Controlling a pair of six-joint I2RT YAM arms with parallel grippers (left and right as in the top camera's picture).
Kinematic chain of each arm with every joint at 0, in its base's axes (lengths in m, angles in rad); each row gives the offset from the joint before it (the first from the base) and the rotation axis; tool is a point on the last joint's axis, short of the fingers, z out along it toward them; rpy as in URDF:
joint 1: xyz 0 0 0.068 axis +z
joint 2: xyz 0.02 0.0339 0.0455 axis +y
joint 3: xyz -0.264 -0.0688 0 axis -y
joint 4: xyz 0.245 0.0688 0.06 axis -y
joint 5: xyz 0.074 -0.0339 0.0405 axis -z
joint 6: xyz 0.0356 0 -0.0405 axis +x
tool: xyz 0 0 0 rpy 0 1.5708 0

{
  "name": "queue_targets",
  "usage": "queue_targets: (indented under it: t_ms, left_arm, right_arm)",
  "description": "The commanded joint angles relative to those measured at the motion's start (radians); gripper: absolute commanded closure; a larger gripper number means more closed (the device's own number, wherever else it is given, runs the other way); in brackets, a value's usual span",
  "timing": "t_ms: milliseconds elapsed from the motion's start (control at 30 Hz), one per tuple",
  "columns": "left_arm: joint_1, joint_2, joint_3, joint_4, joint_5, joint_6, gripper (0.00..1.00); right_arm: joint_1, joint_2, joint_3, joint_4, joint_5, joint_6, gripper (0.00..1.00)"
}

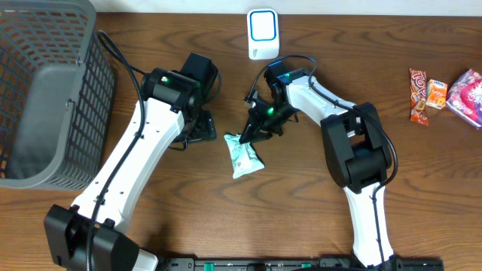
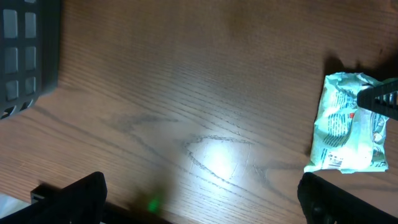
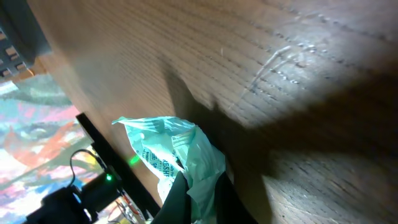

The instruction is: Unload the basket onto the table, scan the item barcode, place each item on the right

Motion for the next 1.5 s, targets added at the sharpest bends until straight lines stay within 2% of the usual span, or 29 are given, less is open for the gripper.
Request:
queue_targets:
  t_ms: [0,133,400,533,633,733,967,1067,1100,1167,1233,1267,1333,1367,1467]
  left_arm:
    - [0.001,0.008,0.002,-0.006,-0.016,-0.012,0.02]
    - [0.001,0.008,0.002,-0.006,-0.016,-0.012,0.02]
    - [0.001,0.008,0.002,-0.006,-0.016,-0.012,0.02]
    - [0.001,0.008,0.002,-0.006,-0.016,-0.012,0.02]
    - [0.001,0.008,0.002,-0.006,-0.016,-0.012,0.02]
    - [0.001,0.008,0.002,-0.006,-0.016,-0.012,0.02]
    - [0.001,0.008,0.002,-0.006,-0.016,-0.012,0.02]
    - [0.001,0.008,0.002,-0.006,-0.016,-0.012,0.02]
    - [0.001,0.008,0.002,-0.006,-0.016,-0.012,0.02]
    - [0.001,0.008,0.002,-0.006,-0.016,-0.012,0.02]
    - [0.001,0.008,0.002,-0.006,-0.016,-0.012,0.02]
    - [0.001,0.008,0.002,-0.006,-0.016,-0.012,0.02]
    - [0.001,0.008,0.002,-0.006,-0.016,-0.012,0.02]
    - [0.001,0.008,0.002,-0.006,-0.016,-0.012,0.02]
    - [0.001,0.008,0.002,-0.006,-0.016,-0.012,0.02]
  right_arm:
    - [-0.029,0.011,0.044,-0.015,0.045,0.033,0.99]
    - [-0.082,0.006,0.176,-0.135,0.153,0.038,0.99]
    - [-0.097,-0.045,0.424,-0.354,0.844,0.238,0.99]
    - [-0.060,-0.060,0.445,-0.427,1.179,0.396,0.99]
    - [-0.027,-0.056,0.431,-0.489,1.428,0.583,0.98]
    - [-0.001,-0.056,0.386,-0.491,1.558,0.708,0.99]
    - [0.044,-0.055,0.225,-0.326,1.520,0.737,0.99]
    - [0.068,-0.055,0.177,-0.270,1.419,0.723,0.92]
    - [0.076,-0.055,0.175,-0.257,1.380,0.714,0.88]
    - [0.087,-0.055,0.178,-0.224,1.297,0.672,0.73]
    - [0.095,-0.055,0.198,-0.197,1.199,0.615,0.65]
    - [0.096,-0.055,0.213,-0.189,1.151,0.591,0.58]
    - [0.095,-0.055,0.252,-0.196,1.107,0.565,0.35]
    - [0.091,-0.055,0.282,-0.211,1.095,0.558,0.30]
    - [0.069,-0.055,0.399,-0.289,1.088,0.558,0.29]
